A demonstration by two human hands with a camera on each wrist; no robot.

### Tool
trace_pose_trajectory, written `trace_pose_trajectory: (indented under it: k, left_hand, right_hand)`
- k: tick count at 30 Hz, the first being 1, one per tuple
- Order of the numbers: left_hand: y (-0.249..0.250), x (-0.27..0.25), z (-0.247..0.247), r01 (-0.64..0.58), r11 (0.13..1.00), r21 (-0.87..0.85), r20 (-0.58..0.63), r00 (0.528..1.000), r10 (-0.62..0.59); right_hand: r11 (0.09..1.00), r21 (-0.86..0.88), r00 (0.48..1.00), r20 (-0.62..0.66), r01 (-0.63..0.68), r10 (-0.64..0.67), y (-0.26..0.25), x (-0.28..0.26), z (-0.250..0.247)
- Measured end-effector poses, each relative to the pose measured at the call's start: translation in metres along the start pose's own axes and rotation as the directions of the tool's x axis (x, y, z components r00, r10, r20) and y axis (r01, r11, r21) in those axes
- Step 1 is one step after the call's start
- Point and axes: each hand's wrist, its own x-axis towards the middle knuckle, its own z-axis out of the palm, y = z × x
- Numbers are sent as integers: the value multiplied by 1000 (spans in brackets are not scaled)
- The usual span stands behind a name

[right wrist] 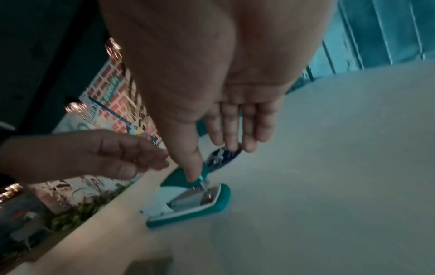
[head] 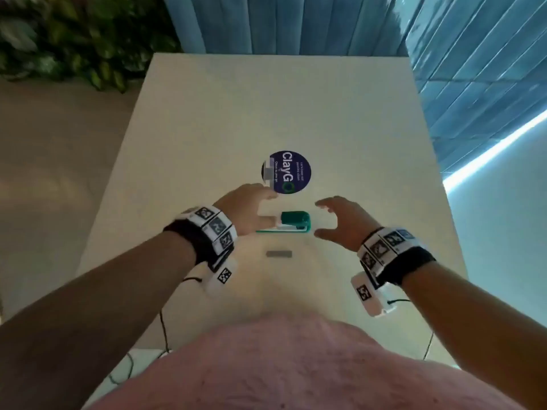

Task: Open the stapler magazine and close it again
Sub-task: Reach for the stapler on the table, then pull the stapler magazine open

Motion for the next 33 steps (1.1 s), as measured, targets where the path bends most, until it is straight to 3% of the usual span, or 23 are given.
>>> trace_pose_trajectory:
  k: [6,10,14,19,28,33]
  left_hand:
    - [26,32,24,-80,997,24,105,992,77]
    - [21,38,32,-104,992,67,133,987,94]
    - [17,38,35,-122,992,28,100,988,118]
    - [7,23,13,-165,981,-100,-48,986,160]
    - [-60,-29,-13,-53,946,-321,-266,963,-36]
    - [-93,-37,-4,78,951,-298,-251,955,-157]
  right_hand:
    - [1000,14,998,66,-15,15,-18,32,17]
    - [999,32,999,38,-37,36,-13,41,21]
    - [999,17,998,62,-34,33,-8,44,25]
    - [998,60,1000,18,-25,24,-7,44,27]
    - [995,96,1000,11,-14,13,-9,41,29]
    - [996,89,1000,7,-14,14,-8,41,29]
